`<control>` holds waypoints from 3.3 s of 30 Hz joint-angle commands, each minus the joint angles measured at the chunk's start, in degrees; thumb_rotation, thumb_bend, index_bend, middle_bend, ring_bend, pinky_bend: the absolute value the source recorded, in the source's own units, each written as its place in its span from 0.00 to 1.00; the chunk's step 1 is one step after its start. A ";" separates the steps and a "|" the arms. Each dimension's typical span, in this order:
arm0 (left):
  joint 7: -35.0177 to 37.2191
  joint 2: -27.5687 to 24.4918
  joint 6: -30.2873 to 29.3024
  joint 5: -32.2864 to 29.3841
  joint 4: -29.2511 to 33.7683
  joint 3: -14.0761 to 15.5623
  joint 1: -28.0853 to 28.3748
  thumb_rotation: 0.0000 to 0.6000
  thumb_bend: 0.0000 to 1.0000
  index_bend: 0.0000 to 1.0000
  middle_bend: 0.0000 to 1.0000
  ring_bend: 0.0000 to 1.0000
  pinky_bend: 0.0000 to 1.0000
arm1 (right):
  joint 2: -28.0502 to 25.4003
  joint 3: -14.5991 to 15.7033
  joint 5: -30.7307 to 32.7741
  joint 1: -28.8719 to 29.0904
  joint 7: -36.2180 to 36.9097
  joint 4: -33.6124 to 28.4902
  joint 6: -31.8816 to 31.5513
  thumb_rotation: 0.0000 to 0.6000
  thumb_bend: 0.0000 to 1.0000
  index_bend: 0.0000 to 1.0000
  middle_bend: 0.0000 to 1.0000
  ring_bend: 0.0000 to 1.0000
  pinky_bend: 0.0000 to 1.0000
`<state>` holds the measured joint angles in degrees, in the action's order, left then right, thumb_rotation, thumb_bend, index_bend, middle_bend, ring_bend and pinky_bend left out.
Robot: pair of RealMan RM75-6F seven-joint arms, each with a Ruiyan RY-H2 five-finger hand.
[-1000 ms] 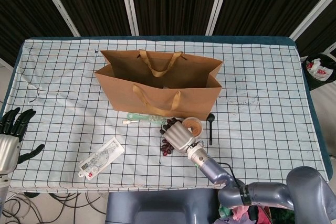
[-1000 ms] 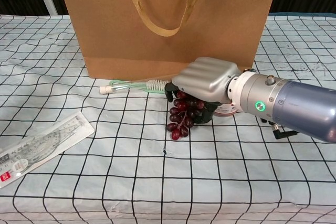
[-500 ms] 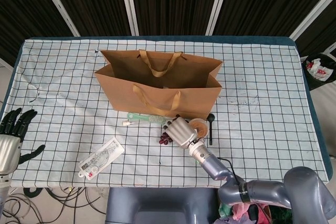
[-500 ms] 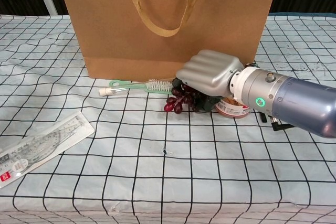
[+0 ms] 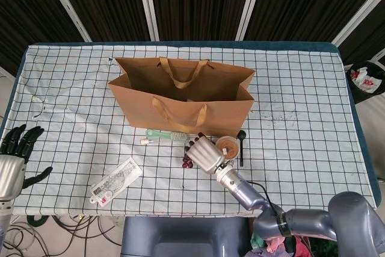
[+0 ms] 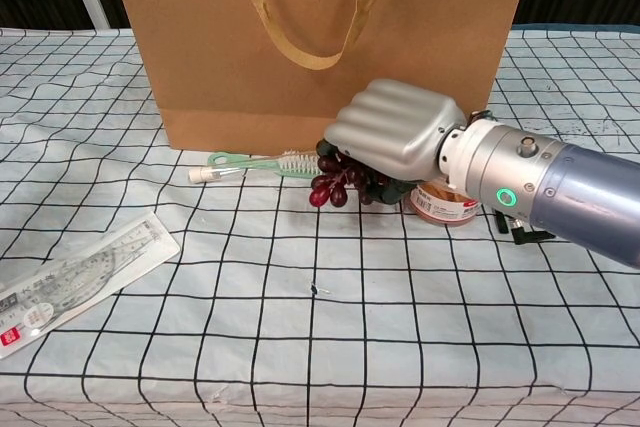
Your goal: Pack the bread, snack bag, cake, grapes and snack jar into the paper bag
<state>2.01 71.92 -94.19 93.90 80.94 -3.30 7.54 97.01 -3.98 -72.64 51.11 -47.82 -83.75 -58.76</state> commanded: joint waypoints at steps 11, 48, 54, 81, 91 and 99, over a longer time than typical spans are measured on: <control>0.04 -0.03 -0.10 0.13 0.03 0.07 -0.05 1.00 0.07 0.11 0.12 0.01 0.08 | -5.64 1.11 -10.08 -3.27 -6.71 -8.80 -10.52 1.00 0.47 0.47 0.48 0.55 0.43; -0.80 -0.34 -2.44 0.54 1.09 0.05 -1.33 1.00 0.07 0.11 0.12 0.01 0.08 | -27.02 -18.90 -15.79 -7.62 22.99 -16.34 -26.94 1.00 0.45 0.49 0.47 0.53 0.43; -0.68 -0.62 -2.20 0.55 1.32 0.17 -1.39 1.00 0.07 0.11 0.12 0.01 0.08 | -24.16 -21.85 -9.55 -2.48 28.07 -12.53 -19.34 1.00 0.45 0.49 0.47 0.53 0.43; 0.92 -1.57 -2.11 0.32 1.50 0.04 -1.64 1.00 0.07 0.11 0.12 0.01 0.08 | -18.34 -21.40 4.08 6.77 26.40 -5.87 -3.71 1.00 0.26 0.21 0.20 0.34 0.39; 0.85 -1.42 -2.03 0.06 1.46 -0.19 -1.64 1.00 0.07 0.11 0.12 0.01 0.08 | -25.04 -22.55 5.45 -2.84 16.19 -16.11 -19.84 1.00 0.26 0.20 0.24 0.39 0.39; 0.15 -1.23 -1.94 0.39 1.51 -0.05 -1.60 1.00 0.07 0.11 0.11 0.01 0.08 | -35.39 -19.02 21.40 -11.53 -3.46 -30.12 -25.31 1.00 0.26 0.23 0.24 0.37 0.39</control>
<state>2.16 70.69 -96.13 94.29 82.45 -3.34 5.94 66.35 -24.58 -59.18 44.13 -45.21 -106.93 -80.89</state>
